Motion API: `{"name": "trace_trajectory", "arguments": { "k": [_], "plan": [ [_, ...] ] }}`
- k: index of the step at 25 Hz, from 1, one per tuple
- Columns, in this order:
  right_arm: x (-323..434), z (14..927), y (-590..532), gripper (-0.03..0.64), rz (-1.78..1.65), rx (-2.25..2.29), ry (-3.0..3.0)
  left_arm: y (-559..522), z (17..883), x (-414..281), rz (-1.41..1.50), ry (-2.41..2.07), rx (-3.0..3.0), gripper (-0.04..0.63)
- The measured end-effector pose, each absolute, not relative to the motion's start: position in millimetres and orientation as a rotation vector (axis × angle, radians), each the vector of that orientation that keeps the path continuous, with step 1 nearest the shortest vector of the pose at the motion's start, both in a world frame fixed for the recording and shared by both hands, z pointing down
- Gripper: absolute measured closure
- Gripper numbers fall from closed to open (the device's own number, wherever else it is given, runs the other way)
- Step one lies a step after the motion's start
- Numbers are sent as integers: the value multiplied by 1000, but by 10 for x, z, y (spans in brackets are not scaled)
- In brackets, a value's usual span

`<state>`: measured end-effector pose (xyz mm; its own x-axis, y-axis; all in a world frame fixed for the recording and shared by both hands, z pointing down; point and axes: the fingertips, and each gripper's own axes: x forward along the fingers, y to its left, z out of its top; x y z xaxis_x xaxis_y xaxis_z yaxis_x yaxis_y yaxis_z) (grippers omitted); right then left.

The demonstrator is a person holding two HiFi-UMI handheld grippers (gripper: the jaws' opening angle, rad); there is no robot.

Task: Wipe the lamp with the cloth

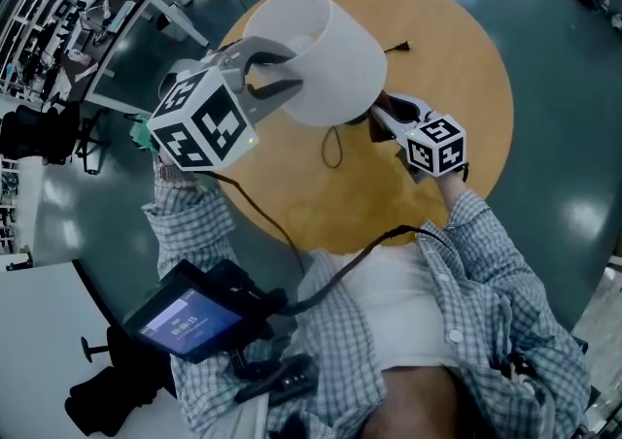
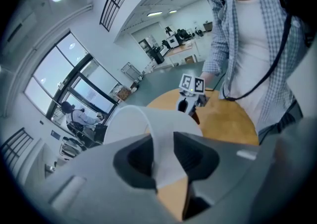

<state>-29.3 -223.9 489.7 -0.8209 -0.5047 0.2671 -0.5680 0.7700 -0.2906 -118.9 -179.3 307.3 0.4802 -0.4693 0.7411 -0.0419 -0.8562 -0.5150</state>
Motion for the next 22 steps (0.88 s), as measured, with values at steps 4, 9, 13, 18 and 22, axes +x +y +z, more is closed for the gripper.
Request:
{"name": "trace_trajectory", "arguments": {
  "k": [4, 9, 13, 18, 22],
  "plan": [
    [-599, 4767, -2377, 508, 646, 817, -2883, -1795, 3098, -1164, -1359, 405, -2297, 485],
    [-818, 4933, -2381, 508, 701, 792, -2828, -1766, 3202, -1127, -1390, 363, -2299, 485],
    [-739, 5246, -2388, 508, 794, 877, -2708, -1683, 3289, -1065, -1397, 328, -2319, 483],
    [-581, 5681, -2352, 508, 866, 926, -2553, -1690, 3262, -1048, -1385, 332, -2353, 483],
    [-378, 6076, -2211, 508, 936, 965, -2434, -1688, 3257, -1059, -1377, 347, -2377, 482]
  ]
}}
